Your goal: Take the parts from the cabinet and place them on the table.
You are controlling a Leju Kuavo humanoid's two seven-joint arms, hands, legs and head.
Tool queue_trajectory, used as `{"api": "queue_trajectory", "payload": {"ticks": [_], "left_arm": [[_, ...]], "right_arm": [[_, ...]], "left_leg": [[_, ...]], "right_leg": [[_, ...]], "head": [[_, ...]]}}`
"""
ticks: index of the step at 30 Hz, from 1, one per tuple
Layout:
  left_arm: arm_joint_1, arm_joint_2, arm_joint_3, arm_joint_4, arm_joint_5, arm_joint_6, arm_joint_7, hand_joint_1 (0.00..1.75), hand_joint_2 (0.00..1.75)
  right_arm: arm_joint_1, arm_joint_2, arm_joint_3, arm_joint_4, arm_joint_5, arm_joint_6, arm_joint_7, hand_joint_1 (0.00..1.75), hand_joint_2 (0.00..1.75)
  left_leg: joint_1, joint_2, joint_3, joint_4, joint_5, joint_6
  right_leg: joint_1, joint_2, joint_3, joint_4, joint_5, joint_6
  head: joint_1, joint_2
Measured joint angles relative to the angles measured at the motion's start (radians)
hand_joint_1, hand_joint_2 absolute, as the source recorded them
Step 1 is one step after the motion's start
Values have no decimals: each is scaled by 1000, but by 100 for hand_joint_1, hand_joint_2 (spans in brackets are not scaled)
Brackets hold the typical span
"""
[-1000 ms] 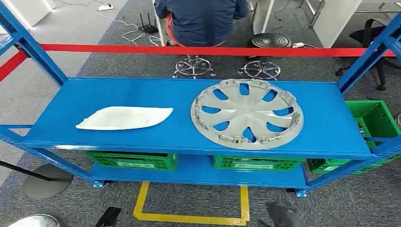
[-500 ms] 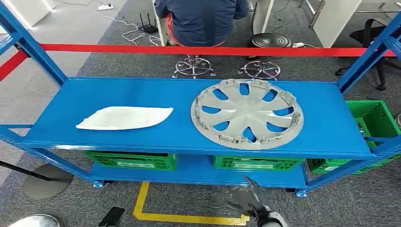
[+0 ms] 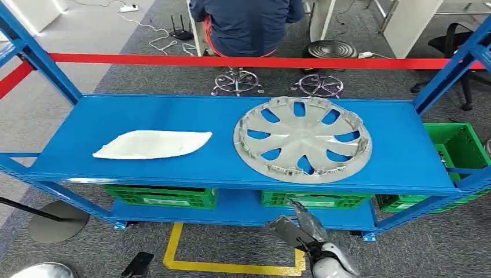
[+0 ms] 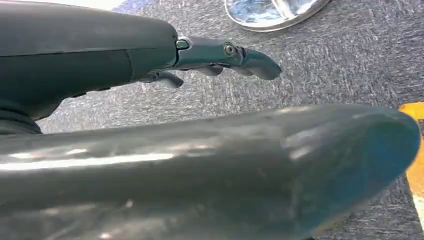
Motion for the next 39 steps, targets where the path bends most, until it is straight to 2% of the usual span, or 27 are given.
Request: {"api": "queue_trajectory", "payload": {"ticks": [6, 15, 17, 21, 25, 26, 35, 37, 39], "left_arm": [[-6, -2, 0, 0, -6, -1, 2, 0, 0], [-7, -2, 0, 0, -16, -4, 12, 0, 0], [-7, -2, 0, 0, -21, -4, 16, 0, 0], [-9, -2, -1, 0, -34, -8, 24, 0, 0], [-16, -2, -3, 0, -46, -16, 30, 0, 0], [-18, -2, -3, 0, -49, -17, 34, 0, 0], [-30, -2, -7, 0, -55, -19, 36, 0, 0], [-31, -2, -7, 0, -59, -20, 36, 0, 0], [-34, -3, -8, 0, -67, -22, 36, 0, 0]], "right_arm": [[0, -4, 15, 0, 7, -3, -8, 0, 0], [1, -4, 55, 1, 9, 38, 6, 0, 0], [0, -4, 59, 4, -2, 74, 24, 0, 0], [-4, -4, 68, 18, -57, 191, 48, 0, 0], [-11, -8, 73, 25, -141, 341, 10, 0, 0], [-14, -10, 75, 26, -148, 358, 5, 0, 0], [-42, -16, 96, 34, -155, 374, -2, 0, 0], [-47, -19, 107, 35, -158, 397, -25, 0, 0], [-55, -21, 119, 35, -192, 452, -67, 0, 0]], "left_leg": [[0, 0, 0, 0, 0, 0], [0, 0, 0, 0, 0, 0], [0, 0, 0, 0, 0, 0], [0, 0, 0, 0, 0, 0], [0, 0, 0, 0, 0, 0], [0, 0, 0, 0, 0, 0], [0, 0, 0, 0, 0, 0], [0, 0, 0, 0, 0, 0], [0, 0, 0, 0, 0, 0]], "right_leg": [[0, 0, 0, 0, 0, 0], [0, 0, 0, 0, 0, 0], [0, 0, 0, 0, 0, 0], [0, 0, 0, 0, 0, 0], [0, 0, 0, 0, 0, 0], [0, 0, 0, 0, 0, 0], [0, 0, 0, 0, 0, 0], [0, 0, 0, 0, 0, 0], [0, 0, 0, 0, 0, 0]], "head": [[0, 0], [0, 0], [0, 0], [0, 0], [0, 0], [0, 0], [0, 0], [0, 0], [0, 0]]}}
